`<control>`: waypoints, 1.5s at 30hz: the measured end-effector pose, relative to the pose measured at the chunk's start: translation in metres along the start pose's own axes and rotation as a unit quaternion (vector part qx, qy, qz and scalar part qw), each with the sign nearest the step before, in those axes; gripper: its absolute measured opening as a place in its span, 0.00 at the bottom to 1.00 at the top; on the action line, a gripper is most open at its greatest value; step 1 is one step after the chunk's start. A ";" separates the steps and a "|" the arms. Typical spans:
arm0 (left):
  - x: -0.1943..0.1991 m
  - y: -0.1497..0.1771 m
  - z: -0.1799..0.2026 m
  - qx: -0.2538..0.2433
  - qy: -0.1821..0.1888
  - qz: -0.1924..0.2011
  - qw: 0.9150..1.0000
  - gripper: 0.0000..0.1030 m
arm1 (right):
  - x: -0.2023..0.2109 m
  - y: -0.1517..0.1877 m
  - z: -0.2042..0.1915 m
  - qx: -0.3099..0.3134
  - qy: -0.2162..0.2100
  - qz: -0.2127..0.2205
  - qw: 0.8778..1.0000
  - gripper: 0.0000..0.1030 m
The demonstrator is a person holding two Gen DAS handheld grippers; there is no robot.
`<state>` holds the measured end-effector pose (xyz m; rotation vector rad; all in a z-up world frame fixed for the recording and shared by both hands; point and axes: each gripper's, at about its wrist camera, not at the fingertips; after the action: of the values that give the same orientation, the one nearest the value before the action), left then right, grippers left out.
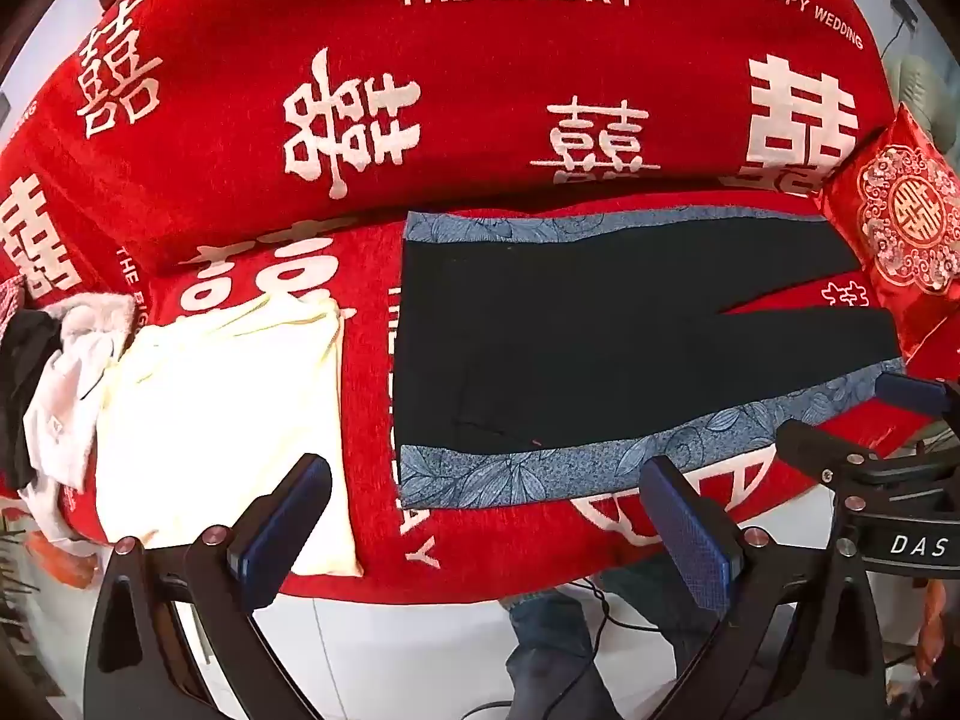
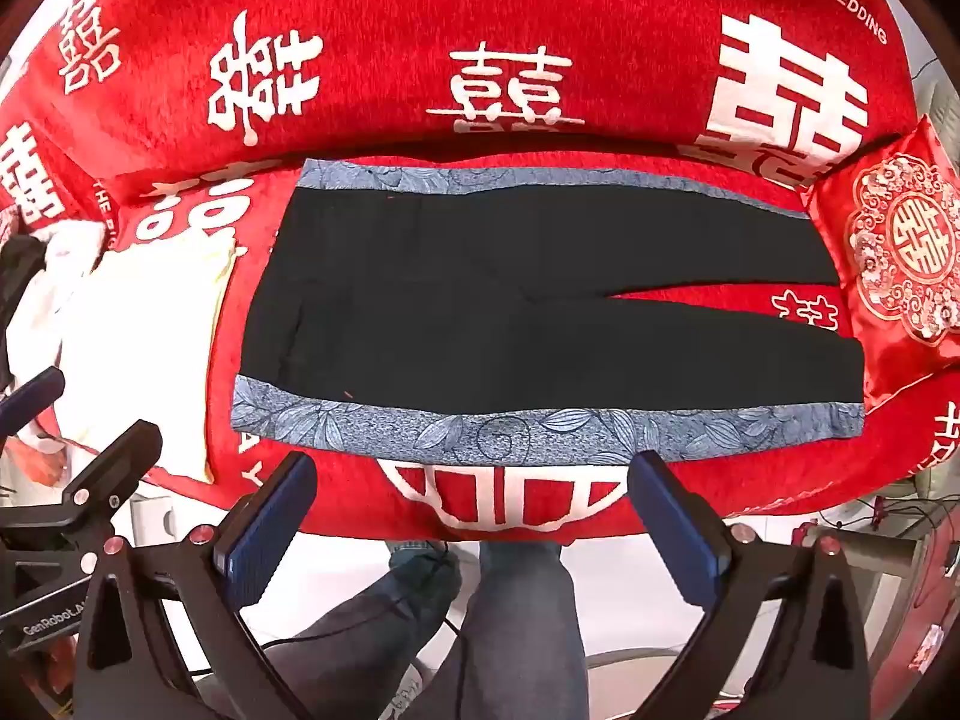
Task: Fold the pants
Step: 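Move both grippers toward the black pants lying flat on the bedspread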
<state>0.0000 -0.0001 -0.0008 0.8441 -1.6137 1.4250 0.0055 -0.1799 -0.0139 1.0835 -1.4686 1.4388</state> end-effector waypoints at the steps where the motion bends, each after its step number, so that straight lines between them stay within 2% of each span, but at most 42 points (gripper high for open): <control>1: 0.000 0.000 0.000 -0.001 0.000 -0.001 1.000 1.00 | 0.000 0.000 0.000 0.000 -0.001 0.000 1.000 1.00; 3: 0.001 0.007 -0.002 0.000 0.003 0.007 1.000 1.00 | 0.000 0.000 0.001 0.000 -0.002 -0.001 1.000 1.00; 23: -0.007 0.004 0.004 0.005 -0.007 -0.016 1.000 1.00 | -0.007 0.004 0.008 -0.009 -0.009 -0.008 1.000 1.00; 31: -0.011 0.002 0.003 0.014 0.007 -0.028 0.999 1.00 | -0.009 0.004 0.011 -0.016 -0.013 -0.012 1.000 1.00; 36: -0.016 0.001 0.004 0.009 0.001 -0.041 0.999 1.00 | -0.009 0.003 0.011 -0.015 -0.015 -0.010 1.000 1.00; 45: -0.016 0.000 0.008 0.008 0.010 -0.036 0.999 1.00 | -0.013 0.001 0.016 -0.027 -0.016 -0.015 0.999 1.00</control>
<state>0.0068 -0.0083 -0.0156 0.8860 -1.5438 1.3925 0.0095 -0.1956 -0.0270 1.0966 -1.4983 1.3593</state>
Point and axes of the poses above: each gripper's, at about its wrist camera, not at the fingertips, and x roughly against the way its jaws point, z to its right, y to its underside, and after that the axes turned 6 degrees about z, right-handed
